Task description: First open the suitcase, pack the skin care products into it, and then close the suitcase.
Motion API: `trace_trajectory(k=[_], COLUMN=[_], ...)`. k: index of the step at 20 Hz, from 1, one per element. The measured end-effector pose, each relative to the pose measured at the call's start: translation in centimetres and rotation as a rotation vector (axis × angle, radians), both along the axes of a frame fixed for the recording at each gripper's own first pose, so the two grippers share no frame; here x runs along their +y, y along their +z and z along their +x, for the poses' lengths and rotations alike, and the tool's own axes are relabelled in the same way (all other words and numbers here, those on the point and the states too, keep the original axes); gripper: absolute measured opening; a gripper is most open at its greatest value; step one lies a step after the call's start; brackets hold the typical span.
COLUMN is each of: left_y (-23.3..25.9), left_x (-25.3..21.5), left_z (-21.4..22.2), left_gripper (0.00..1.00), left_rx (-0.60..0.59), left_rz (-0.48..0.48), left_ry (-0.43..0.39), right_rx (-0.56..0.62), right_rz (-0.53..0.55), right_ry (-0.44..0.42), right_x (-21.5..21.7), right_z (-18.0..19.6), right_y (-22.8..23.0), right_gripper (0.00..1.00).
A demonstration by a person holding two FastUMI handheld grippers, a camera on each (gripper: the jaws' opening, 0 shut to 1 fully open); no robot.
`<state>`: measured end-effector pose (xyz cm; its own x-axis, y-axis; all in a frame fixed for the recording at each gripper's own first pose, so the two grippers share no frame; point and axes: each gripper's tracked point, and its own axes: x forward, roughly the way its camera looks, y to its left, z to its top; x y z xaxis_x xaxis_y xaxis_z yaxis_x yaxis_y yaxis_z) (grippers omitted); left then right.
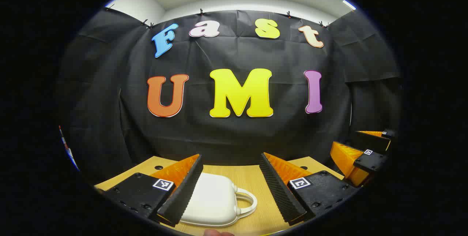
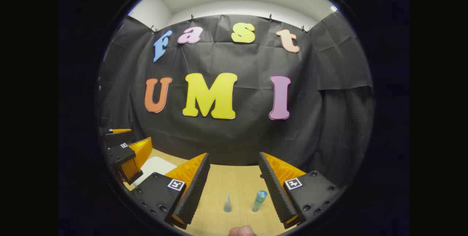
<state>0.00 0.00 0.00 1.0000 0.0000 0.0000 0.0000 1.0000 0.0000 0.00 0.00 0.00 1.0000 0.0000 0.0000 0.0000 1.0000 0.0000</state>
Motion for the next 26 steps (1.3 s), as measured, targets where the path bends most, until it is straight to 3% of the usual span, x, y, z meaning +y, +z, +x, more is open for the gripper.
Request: trace_trajectory(k=[21,26], left_y=[-2.1,-3.5], left_x=[-2.1,-3.1], left_z=[0.6,1.2], left_gripper=[0.99,0.99], left_rx=[0.062,0.092], left_rz=[0.025,0.079], left_ry=[0.010,-0.019], right_rx=[0.037,0.053], right_rz=[0.006,0.008], right_ry=[0.020,0.007], right_x=[-2.2,-3.3], right_z=[1.5,2.1], right_y=[-1.8,-2.7], right_gripper=[0.80,0.80])
